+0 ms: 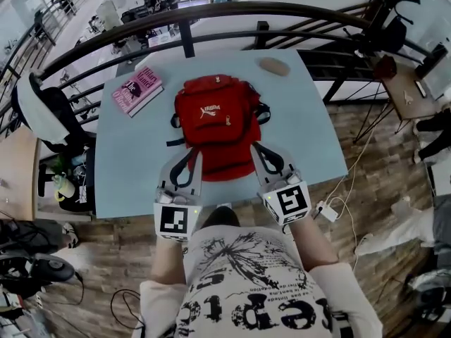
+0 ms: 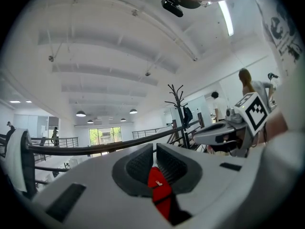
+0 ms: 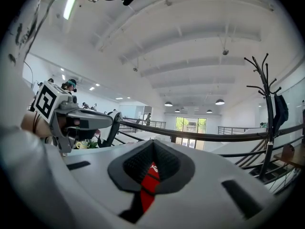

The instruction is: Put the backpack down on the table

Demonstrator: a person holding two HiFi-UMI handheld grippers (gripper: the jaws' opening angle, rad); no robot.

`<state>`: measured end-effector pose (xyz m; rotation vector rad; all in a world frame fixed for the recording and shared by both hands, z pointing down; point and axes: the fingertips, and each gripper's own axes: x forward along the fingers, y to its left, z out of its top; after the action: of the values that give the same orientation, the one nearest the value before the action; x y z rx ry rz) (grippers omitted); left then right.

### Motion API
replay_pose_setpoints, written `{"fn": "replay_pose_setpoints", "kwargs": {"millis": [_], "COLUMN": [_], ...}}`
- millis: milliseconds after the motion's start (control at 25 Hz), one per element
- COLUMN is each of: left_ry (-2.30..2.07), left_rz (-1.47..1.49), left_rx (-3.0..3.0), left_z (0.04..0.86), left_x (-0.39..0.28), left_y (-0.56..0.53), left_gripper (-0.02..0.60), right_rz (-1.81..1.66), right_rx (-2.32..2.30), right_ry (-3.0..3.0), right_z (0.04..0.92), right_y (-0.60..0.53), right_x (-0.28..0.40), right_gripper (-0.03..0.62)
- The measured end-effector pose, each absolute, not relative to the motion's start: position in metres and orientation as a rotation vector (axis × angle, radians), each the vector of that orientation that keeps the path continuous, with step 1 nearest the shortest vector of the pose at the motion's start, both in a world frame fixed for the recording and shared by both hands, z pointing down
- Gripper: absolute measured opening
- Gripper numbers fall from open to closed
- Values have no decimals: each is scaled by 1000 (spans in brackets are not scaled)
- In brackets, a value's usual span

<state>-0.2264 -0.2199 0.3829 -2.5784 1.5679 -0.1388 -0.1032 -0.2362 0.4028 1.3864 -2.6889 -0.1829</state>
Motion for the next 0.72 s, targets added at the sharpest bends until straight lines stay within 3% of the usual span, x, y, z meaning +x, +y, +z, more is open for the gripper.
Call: {"fn": "replay_pose_setpoints", "kwargs": {"millis": [720], "left_ry": [1628], "left_rz": [-105], "left_rx": [-2589], "left_z": [390], "left_x": [-237], "left_y": [-226], "left_gripper": [25], "right_rz": [-174], "right_rx": [1398], "right_ry": [-2642], "right_z": [418], "right_y": [-243], "right_x": [-103], "right_gripper": [-9]}}
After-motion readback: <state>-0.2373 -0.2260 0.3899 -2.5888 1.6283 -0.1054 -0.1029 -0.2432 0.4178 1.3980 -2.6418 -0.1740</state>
